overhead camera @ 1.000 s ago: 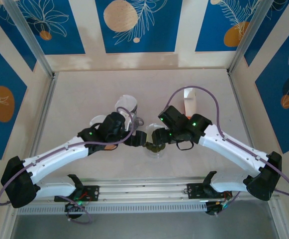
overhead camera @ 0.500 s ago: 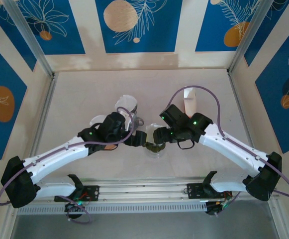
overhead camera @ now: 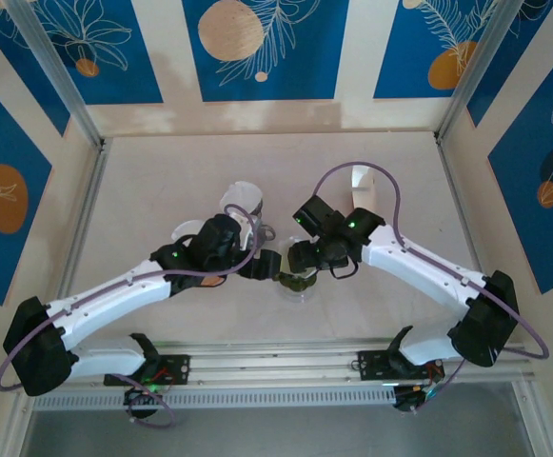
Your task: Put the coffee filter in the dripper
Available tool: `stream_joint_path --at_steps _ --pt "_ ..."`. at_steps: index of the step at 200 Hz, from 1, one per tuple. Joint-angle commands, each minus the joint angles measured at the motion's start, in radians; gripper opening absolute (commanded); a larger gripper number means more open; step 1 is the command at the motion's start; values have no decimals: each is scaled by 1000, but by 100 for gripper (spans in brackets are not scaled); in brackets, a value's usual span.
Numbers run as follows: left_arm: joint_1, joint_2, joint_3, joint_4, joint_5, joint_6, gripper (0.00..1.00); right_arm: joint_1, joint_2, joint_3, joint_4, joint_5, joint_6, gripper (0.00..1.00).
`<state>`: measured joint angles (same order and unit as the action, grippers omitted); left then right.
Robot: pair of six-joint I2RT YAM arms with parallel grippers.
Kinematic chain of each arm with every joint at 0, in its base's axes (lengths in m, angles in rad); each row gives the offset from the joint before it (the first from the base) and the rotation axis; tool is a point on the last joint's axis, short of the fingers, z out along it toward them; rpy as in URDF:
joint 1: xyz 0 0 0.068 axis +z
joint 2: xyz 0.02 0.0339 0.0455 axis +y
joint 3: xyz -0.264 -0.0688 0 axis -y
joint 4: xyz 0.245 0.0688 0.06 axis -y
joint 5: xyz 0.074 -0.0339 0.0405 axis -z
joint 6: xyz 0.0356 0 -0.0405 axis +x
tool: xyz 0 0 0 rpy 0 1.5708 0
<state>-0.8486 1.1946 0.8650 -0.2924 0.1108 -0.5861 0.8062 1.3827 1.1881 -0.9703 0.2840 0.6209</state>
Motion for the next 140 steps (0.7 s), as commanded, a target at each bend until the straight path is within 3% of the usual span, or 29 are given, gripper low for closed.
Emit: stream_joint_path --at_steps 1,140 --pt "14 5 13 13 12 -3 89 -4 36 -7 2 9 -25 74" --pt "16 18 1 28 27 -12 89 -17 90 -38 28 36 -30 74"
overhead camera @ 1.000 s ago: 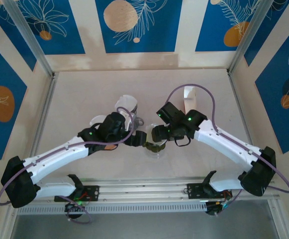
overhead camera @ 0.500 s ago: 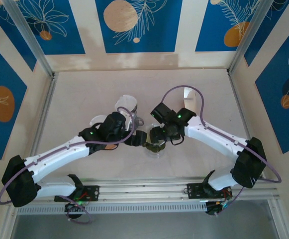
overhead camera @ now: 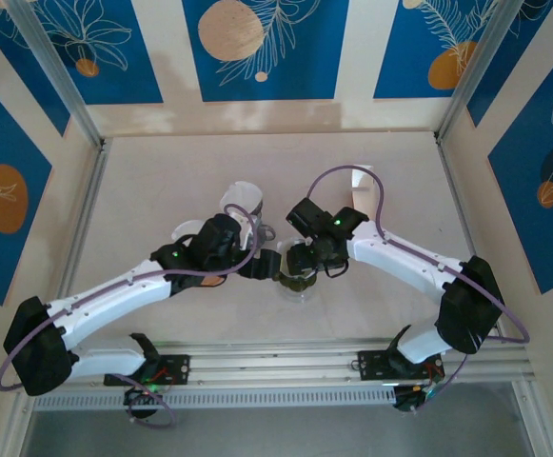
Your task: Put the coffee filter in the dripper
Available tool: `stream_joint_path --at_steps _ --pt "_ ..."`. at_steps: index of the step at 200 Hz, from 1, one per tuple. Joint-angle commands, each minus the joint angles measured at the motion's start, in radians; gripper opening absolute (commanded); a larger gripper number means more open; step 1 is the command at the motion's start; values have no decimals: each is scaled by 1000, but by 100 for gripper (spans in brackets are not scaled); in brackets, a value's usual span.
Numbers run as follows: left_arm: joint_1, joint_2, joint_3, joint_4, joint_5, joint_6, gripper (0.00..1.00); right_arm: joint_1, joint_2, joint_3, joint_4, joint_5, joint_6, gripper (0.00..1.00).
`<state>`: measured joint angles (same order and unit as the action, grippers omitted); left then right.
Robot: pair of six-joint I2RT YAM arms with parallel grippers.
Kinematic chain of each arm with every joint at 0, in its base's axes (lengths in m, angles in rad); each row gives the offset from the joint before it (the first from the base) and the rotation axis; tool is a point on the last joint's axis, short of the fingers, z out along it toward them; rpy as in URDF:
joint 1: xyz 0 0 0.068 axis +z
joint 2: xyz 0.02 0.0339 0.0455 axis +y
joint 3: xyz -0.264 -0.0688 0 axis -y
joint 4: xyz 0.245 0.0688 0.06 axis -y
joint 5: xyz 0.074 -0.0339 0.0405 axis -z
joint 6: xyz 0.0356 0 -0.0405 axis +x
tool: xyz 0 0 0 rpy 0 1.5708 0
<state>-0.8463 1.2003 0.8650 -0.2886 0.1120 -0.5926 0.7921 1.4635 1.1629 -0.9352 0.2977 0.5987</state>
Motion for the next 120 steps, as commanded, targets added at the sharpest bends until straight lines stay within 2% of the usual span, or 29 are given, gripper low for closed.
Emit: stream_joint_path --at_steps 1,80,98,120 --pt "13 13 1 25 26 -6 89 -3 10 -12 -7 23 -8 74" --pt "13 -15 -21 84 53 -18 92 -1 22 -19 1 30 -2 74" --pt "12 4 -16 75 53 -16 88 1 21 -17 1 30 -4 74" --pt "13 23 -15 64 60 -22 77 1 20 -13 -3 33 -3 74"
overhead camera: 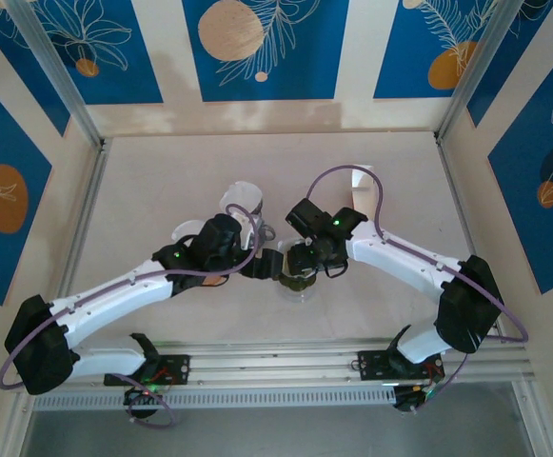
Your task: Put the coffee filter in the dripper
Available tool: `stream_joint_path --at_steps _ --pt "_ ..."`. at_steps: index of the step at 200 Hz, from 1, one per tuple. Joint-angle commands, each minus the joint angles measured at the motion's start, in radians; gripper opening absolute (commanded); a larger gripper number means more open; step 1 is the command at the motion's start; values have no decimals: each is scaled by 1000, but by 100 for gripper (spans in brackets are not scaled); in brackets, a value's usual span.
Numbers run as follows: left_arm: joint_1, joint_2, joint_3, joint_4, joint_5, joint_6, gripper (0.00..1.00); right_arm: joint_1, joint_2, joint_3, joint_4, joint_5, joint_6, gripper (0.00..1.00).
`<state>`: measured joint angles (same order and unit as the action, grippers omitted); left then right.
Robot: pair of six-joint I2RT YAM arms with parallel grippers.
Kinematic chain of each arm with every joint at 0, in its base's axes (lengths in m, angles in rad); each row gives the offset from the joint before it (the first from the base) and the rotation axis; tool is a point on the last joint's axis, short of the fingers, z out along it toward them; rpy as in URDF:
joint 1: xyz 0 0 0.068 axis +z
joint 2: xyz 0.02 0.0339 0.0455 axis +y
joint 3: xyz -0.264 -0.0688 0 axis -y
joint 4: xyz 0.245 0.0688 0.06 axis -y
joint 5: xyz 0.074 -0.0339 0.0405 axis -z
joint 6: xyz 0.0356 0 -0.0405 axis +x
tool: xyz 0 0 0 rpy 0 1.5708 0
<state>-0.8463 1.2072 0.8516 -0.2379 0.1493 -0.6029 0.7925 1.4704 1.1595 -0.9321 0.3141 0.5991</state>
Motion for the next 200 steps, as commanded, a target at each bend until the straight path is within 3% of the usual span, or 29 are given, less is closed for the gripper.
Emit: stream_joint_path --at_steps 1,57,121,200 --pt "13 17 -2 13 22 -12 77 0 13 -9 -6 18 -3 74" --pt "13 10 -11 11 30 -11 62 -1 9 -6 -6 21 -3 74" --pt "13 14 -11 18 35 -20 63 4 -99 53 -25 60 -12 74" --pt "13 13 -13 19 34 -20 63 -25 -262 7 -91 86 7 74"
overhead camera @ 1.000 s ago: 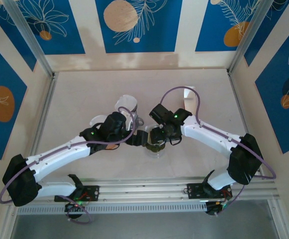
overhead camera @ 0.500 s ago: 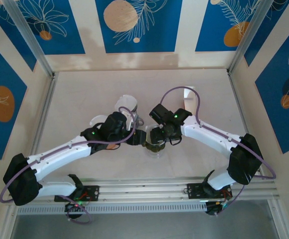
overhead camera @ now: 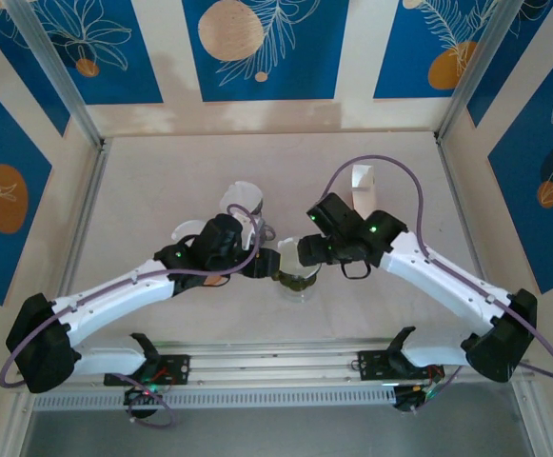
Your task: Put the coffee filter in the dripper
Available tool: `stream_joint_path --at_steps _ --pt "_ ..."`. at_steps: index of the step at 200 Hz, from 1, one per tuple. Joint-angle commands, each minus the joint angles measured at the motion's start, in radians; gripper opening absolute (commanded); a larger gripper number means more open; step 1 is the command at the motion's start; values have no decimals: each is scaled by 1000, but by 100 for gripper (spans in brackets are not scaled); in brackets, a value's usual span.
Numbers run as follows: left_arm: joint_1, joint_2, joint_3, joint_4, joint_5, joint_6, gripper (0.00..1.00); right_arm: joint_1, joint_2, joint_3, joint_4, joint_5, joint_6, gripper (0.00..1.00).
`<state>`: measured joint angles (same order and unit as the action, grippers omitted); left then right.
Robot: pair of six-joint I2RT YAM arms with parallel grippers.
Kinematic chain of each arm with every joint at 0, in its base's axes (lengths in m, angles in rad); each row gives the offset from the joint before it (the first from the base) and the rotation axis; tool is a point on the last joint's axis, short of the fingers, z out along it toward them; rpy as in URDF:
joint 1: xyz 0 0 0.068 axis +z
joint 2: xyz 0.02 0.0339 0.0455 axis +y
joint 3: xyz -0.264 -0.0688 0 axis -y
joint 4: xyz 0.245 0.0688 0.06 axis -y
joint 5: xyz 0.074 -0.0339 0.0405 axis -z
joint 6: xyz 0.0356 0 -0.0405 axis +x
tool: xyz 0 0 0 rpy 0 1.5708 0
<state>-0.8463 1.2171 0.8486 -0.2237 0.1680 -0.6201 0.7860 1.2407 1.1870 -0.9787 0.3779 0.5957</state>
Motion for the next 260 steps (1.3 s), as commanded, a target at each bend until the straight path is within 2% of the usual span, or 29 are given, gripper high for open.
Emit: stream_joint_path --at_steps 1,41,93,149,204,239,260 --pt "13 4 -10 4 15 -2 64 -19 -33 -22 -45 22 11 74" --pt "13 2 -9 -2 13 -1 63 -55 -45 -55 -57 24 22 74" --pt "13 7 -7 0 13 -1 63 -53 -54 -56 -46 24 20 74" --pt "13 9 -8 4 12 -3 64 41 -92 -63 12 -63 21 75" --pt "13 8 -8 4 13 -2 64 113 -88 -99 15 -99 47 71" --pt "13 10 -8 5 11 -3 63 134 -93 -106 15 -89 57 70" --pt "13 12 -8 4 9 -1 63 133 -99 -90 3 -42 74 71"
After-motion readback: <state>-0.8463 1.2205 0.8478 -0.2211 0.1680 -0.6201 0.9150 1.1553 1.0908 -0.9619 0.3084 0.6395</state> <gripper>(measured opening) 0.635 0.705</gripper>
